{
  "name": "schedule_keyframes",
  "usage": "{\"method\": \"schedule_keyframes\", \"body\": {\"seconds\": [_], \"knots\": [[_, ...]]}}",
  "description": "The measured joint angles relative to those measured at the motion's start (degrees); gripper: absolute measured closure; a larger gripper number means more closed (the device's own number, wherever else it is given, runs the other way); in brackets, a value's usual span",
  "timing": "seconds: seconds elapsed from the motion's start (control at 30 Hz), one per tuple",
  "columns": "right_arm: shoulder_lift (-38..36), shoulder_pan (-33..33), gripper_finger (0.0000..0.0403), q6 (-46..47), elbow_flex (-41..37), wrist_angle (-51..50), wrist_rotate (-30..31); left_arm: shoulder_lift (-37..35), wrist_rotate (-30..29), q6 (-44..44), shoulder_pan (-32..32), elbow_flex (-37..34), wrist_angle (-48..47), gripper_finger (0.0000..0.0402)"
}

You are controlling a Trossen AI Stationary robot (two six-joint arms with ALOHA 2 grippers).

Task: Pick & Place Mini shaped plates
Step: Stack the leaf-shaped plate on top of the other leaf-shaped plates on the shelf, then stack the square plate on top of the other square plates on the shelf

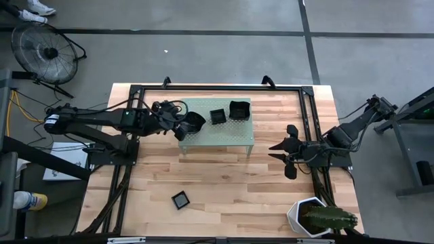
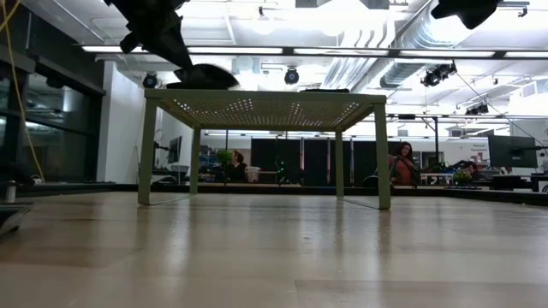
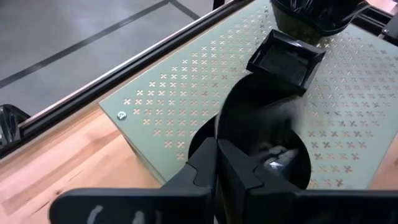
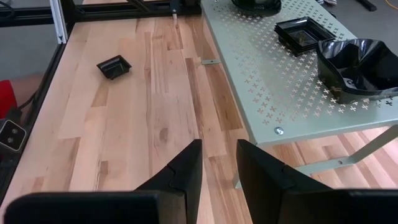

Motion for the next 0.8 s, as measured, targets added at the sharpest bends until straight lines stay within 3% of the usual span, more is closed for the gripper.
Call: {"method": "schedule_keyframes", "body": {"seconds": [0.47,0.7,0.8], "knots": [[0.0,0.0,0.0308,0.2,0.0,0.0,0.0,0.0,-0.4,2.8,0.0,0.0,-0.2,0.0356],[0.0,0.0,0.0308,0.2,0.0,0.0,0.0,-2.2,-0.2,15.4,0.0,0.0,0.2,0.0348],[0.4,0.0,0.0308,0.2,0.0,0.0,-0.1,-3.6,3.4,20.3,0.0,0.0,0.1,0.0348]]}}
